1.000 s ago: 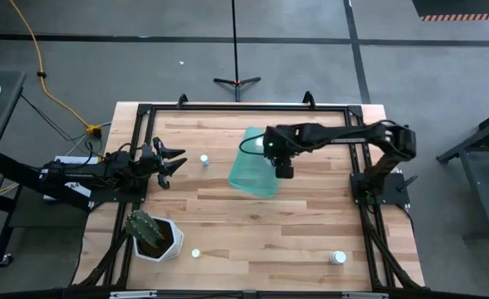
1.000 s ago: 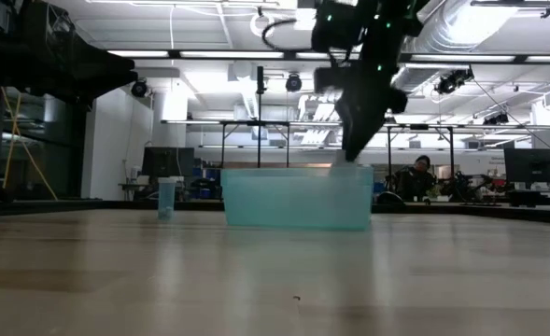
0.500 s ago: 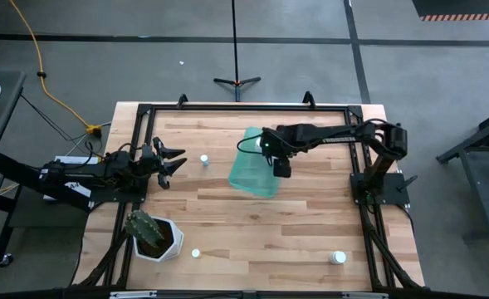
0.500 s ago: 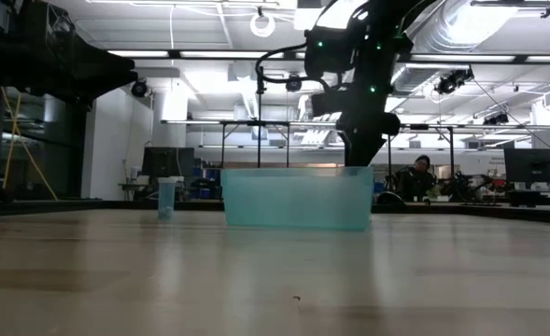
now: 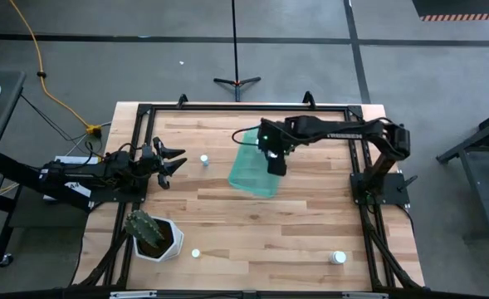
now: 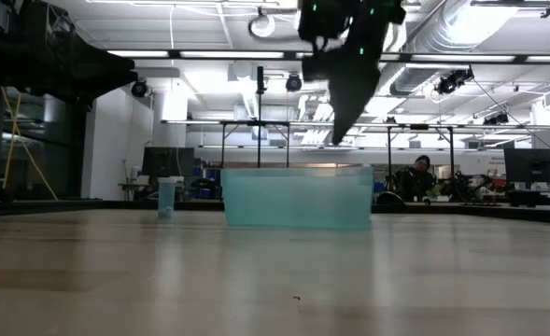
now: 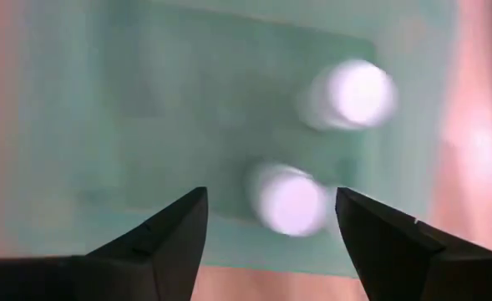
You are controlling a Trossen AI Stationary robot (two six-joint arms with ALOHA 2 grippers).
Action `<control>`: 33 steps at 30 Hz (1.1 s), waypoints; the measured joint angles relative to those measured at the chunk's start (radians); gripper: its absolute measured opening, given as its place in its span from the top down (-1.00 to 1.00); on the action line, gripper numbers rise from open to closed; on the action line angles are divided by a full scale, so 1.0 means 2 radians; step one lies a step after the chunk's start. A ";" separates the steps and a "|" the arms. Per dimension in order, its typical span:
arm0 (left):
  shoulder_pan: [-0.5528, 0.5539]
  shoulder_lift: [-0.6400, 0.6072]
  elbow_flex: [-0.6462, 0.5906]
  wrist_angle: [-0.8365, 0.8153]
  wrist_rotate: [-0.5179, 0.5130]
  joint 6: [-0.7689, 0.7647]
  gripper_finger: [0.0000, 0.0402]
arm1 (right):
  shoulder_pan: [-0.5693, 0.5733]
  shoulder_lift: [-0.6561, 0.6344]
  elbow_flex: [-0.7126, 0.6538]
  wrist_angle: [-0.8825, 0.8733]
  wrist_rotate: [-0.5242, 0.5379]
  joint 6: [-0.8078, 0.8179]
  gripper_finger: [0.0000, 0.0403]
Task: Pick and place pill bottles into a basket
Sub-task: Put the white pill bottle into the blue bin
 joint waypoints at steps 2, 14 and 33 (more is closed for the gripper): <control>0.000 0.000 0.000 0.000 0.000 0.000 0.08 | 0.017 -0.011 0.001 -0.003 -0.033 0.000 -0.25; 0.000 0.000 0.000 0.000 0.000 0.000 0.08 | 0.206 -0.077 0.001 -0.067 0.008 0.143 -0.26; 0.000 0.000 0.000 0.000 0.000 0.000 0.08 | 0.503 -0.089 0.001 -0.176 0.077 0.739 -0.26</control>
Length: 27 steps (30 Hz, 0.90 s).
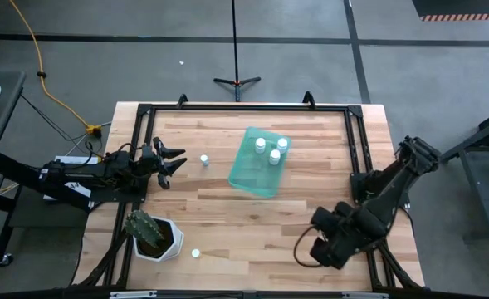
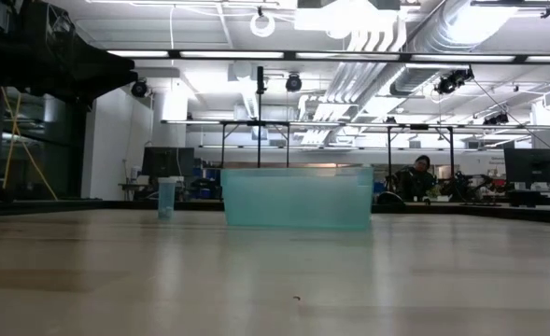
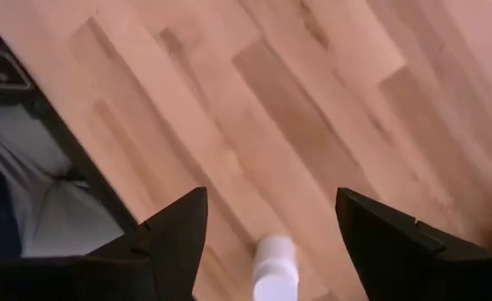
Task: Pick and place pill bottles into a basket
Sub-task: Put the white pill bottle into the blue bin
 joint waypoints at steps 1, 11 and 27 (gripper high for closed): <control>0.000 0.000 0.000 0.000 0.000 0.000 0.08 | 0.008 0.000 0.000 0.000 -0.003 0.011 -0.26; 0.000 0.000 0.000 -0.001 0.000 0.000 0.08 | 0.075 0.036 0.000 -0.018 -0.055 0.034 -0.26; 0.000 0.000 0.000 0.000 -0.006 -0.013 0.08 | 0.091 0.100 0.000 -0.022 -0.080 0.100 -0.26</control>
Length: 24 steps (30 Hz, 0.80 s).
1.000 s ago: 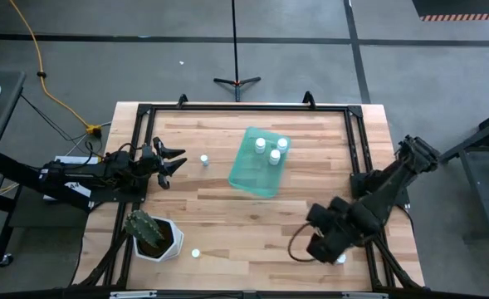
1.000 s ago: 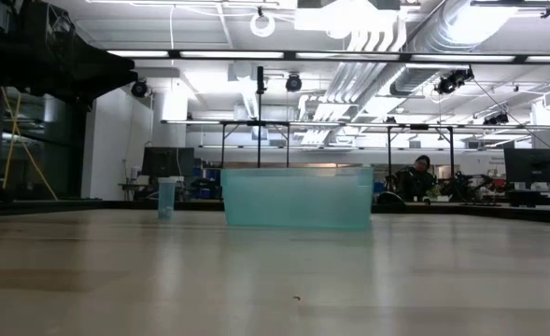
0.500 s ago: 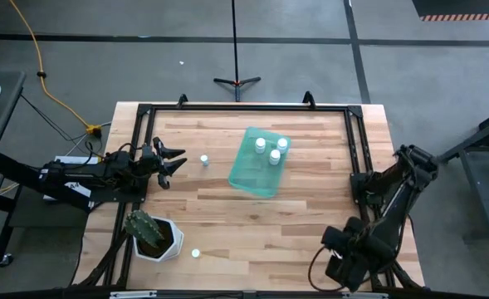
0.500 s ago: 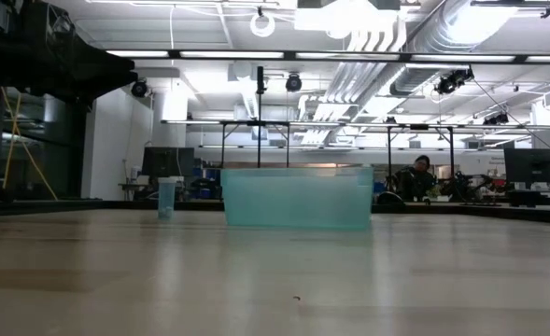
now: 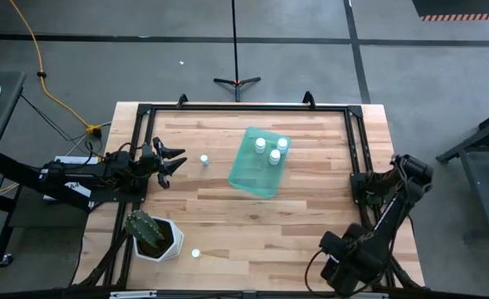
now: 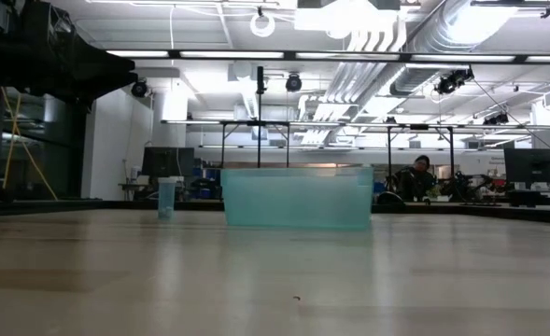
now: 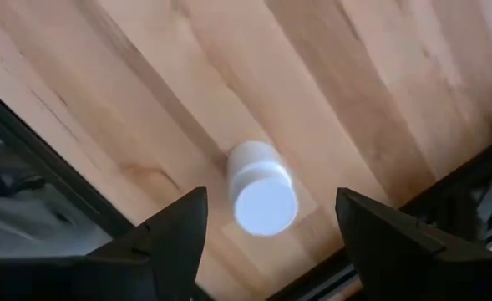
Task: Pick and place pill bottles into a basket
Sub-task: Put the white pill bottle into the blue bin
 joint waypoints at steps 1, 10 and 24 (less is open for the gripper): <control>0.000 0.000 0.000 0.000 0.000 0.000 0.08 | 0.000 0.002 0.000 -0.001 -0.009 0.006 -0.26; 0.000 0.000 0.000 0.000 0.000 -0.002 0.08 | 0.001 0.020 0.000 0.017 -0.033 0.016 -0.26; 0.000 0.000 0.000 -0.003 -0.006 -0.001 0.08 | 0.004 0.020 -0.081 0.108 -0.079 0.015 -0.26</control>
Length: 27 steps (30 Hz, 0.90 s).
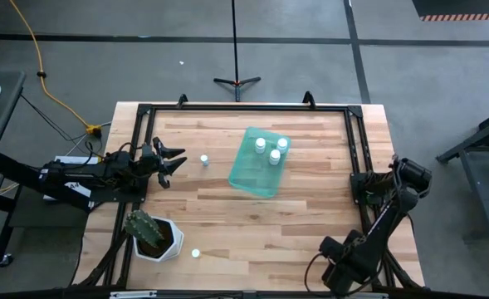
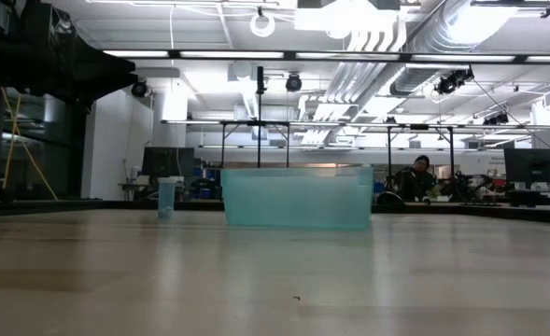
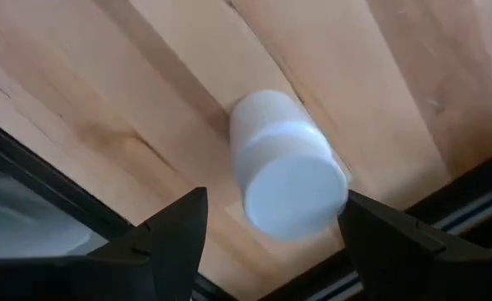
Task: Pick and place pill bottles into a basket
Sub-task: Put the white pill bottle into the blue bin
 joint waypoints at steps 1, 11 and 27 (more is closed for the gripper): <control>0.000 0.000 0.000 0.000 0.000 0.001 0.08 | 0.000 0.000 -0.005 0.005 0.000 0.000 -0.26; 0.000 0.000 0.000 0.000 -0.004 0.001 0.08 | -0.001 0.000 -0.012 0.004 0.022 -0.004 -0.26; 0.000 0.000 0.000 0.000 -0.005 0.001 0.08 | -0.001 -0.001 -0.010 0.013 0.025 -0.008 0.15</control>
